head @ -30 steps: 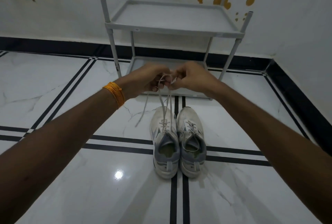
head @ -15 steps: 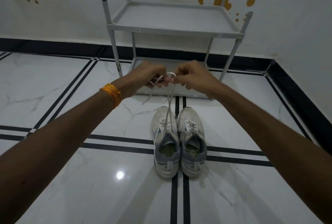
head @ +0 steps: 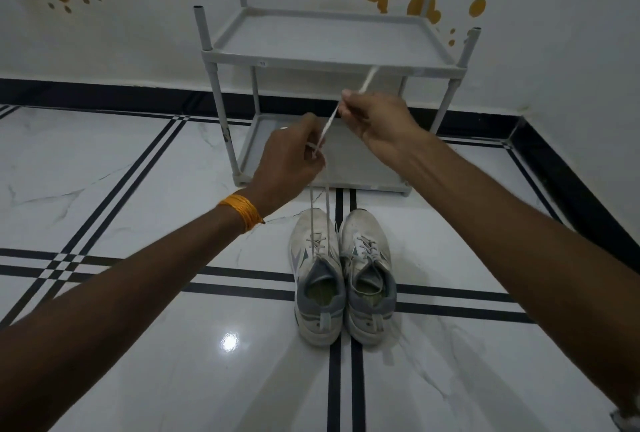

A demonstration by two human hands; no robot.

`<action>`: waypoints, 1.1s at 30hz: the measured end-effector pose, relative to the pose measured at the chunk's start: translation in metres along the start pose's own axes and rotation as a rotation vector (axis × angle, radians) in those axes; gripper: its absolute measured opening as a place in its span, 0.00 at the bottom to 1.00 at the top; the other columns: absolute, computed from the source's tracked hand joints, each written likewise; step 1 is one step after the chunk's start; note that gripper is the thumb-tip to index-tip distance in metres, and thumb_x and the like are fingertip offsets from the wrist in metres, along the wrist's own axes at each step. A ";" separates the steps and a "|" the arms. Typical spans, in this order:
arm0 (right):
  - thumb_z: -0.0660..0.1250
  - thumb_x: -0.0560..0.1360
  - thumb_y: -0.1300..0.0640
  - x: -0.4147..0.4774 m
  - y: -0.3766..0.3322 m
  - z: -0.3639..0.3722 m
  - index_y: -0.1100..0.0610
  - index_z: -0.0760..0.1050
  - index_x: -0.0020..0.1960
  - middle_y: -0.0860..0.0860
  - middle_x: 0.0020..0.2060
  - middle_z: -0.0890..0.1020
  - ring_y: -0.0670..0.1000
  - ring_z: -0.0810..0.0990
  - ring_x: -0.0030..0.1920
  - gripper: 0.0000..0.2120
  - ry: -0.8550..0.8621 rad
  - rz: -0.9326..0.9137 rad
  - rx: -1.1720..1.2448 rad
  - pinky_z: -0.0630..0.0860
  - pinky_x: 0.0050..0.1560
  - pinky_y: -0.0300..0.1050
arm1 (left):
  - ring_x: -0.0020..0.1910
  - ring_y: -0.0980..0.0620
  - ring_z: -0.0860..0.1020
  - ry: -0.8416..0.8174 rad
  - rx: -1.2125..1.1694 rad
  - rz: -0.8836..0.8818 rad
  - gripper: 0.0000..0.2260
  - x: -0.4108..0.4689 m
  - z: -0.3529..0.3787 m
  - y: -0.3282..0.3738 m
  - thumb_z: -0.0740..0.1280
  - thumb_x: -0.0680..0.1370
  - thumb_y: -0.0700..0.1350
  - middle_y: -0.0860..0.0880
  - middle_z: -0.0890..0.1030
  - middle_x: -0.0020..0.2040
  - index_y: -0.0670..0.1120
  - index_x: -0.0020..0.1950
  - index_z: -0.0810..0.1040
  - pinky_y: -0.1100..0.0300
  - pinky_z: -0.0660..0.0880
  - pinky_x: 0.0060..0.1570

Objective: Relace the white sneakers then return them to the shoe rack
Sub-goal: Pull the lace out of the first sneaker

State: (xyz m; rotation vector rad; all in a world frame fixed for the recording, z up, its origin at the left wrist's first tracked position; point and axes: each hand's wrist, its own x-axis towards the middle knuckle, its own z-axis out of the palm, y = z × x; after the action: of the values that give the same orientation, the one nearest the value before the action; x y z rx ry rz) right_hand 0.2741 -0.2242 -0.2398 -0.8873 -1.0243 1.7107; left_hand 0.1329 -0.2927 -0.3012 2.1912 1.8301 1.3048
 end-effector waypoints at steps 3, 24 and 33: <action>0.67 0.76 0.69 0.009 0.017 -0.013 0.68 0.77 0.53 0.58 0.42 0.80 0.50 0.82 0.43 0.06 0.114 0.142 0.113 0.83 0.46 0.41 | 0.37 0.51 0.79 0.010 0.056 0.063 0.13 -0.003 0.001 -0.004 0.74 0.73 0.42 0.48 0.80 0.40 0.45 0.53 0.74 0.58 0.78 0.39; 0.78 0.68 0.59 -0.025 0.036 -0.019 0.60 0.77 0.49 0.55 0.40 0.87 0.51 0.85 0.40 0.14 -0.272 -0.070 -1.007 0.76 0.34 0.36 | 0.37 0.54 0.75 -0.420 -0.792 -0.885 0.08 0.016 -0.013 -0.002 0.64 0.77 0.40 0.45 0.78 0.41 0.38 0.51 0.79 0.64 0.74 0.37; 0.67 0.78 0.56 -0.015 0.024 -0.037 0.61 0.83 0.48 0.49 0.32 0.76 0.46 0.70 0.34 0.10 -0.291 0.031 -1.014 0.65 0.36 0.40 | 0.43 0.48 0.84 -0.300 -0.588 -0.517 0.12 0.000 -0.026 -0.024 0.73 0.73 0.40 0.41 0.84 0.44 0.33 0.51 0.80 0.61 0.81 0.47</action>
State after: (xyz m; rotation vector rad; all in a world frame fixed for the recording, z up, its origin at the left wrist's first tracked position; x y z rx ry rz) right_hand 0.3033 -0.2345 -0.2739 -1.2729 -2.1617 1.3068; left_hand 0.0983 -0.2978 -0.2959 1.4021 1.4963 1.1291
